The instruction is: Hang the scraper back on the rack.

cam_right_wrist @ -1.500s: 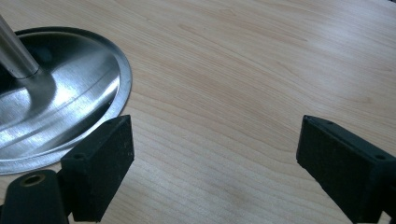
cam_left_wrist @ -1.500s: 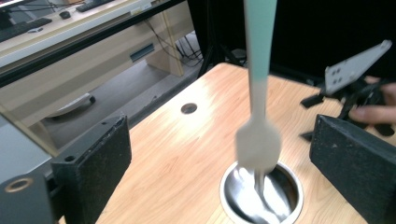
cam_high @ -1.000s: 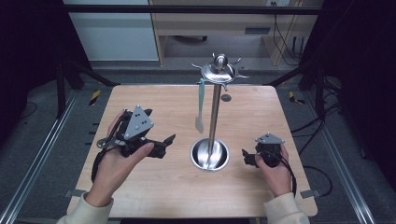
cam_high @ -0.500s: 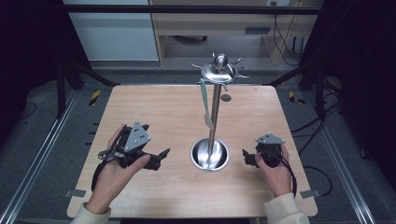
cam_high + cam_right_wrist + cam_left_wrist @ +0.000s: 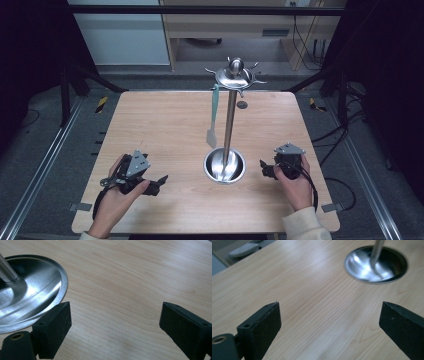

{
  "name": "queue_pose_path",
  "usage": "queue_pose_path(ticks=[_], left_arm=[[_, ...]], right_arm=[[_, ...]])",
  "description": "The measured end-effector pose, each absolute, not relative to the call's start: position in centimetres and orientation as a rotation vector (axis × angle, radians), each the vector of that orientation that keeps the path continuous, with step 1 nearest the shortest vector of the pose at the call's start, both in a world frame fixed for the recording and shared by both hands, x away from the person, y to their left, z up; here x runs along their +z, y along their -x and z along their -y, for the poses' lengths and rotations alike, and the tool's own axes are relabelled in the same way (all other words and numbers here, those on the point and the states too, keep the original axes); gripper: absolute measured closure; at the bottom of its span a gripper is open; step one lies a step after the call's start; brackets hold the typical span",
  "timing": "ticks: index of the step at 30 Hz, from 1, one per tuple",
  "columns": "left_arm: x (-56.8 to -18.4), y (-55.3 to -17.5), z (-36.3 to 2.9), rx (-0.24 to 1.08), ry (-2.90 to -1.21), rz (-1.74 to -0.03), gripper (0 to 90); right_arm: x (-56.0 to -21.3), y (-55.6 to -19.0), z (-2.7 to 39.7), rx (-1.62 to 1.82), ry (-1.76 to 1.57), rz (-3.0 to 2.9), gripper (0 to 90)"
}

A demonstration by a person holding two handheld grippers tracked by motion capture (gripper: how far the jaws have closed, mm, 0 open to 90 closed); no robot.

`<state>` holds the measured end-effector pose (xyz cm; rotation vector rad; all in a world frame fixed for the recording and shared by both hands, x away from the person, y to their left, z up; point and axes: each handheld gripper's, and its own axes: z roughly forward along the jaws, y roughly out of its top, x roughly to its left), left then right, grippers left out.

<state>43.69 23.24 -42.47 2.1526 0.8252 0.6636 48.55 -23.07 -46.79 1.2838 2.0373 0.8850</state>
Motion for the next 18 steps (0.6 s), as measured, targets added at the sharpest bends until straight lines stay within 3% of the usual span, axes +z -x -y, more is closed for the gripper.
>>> queue_pose_path(ticks=[10,18], left_arm=[[-46.8,-45.0,-28.0,0.657,-2.165,-1.042,4.8],[-47.5,-44.8,-28.4,0.645,-2.189,-1.078,4.8]], right_arm=[[-46.8,-48.5,22.9,0.886,-1.28,-2.047,10.9],[-46.7,-48.5,22.7,0.89,-1.268,-2.05,10.9]])
